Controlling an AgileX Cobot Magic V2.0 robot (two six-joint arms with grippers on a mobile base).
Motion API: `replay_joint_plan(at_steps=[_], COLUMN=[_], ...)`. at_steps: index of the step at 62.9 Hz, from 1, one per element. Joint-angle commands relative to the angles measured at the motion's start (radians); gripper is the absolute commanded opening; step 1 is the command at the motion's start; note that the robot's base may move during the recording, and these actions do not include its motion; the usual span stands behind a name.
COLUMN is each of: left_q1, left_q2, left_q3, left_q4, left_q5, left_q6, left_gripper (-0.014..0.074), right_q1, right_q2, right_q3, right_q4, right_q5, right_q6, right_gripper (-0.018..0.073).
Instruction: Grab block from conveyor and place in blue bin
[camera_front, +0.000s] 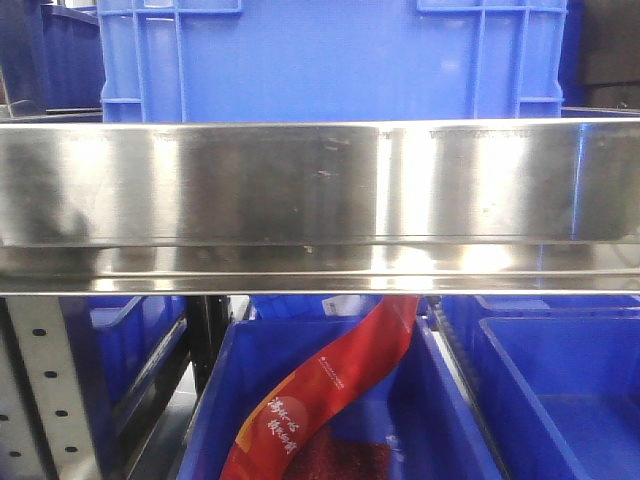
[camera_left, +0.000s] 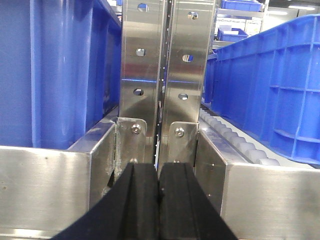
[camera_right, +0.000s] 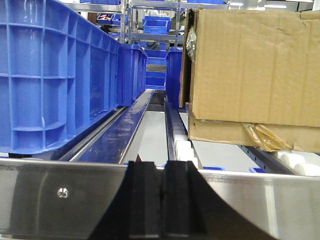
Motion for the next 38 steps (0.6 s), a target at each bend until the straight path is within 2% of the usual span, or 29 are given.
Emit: replay_joint_plan(at_steps=[1,38], left_q1=[0.004,0.004], left_q2=[-0.005,-0.005], left_q3=[-0.001,-0.001], left_q4=[-0.015,-0.018], left_q5=[-0.007,-0.011], left_q6=[-0.009,-0.009], left_gripper=[-0.0111,-0.0111], right_q1=[-0.005,-0.005], right_q2=[-0.003,-0.003], right_q3=[0.002,0.002], right_q4=[-0.005,-0.005], right_q5=[-0.014,-0.014], right_q6=[0.000,0.000], right_gripper=[-0.0167,-0.0167])
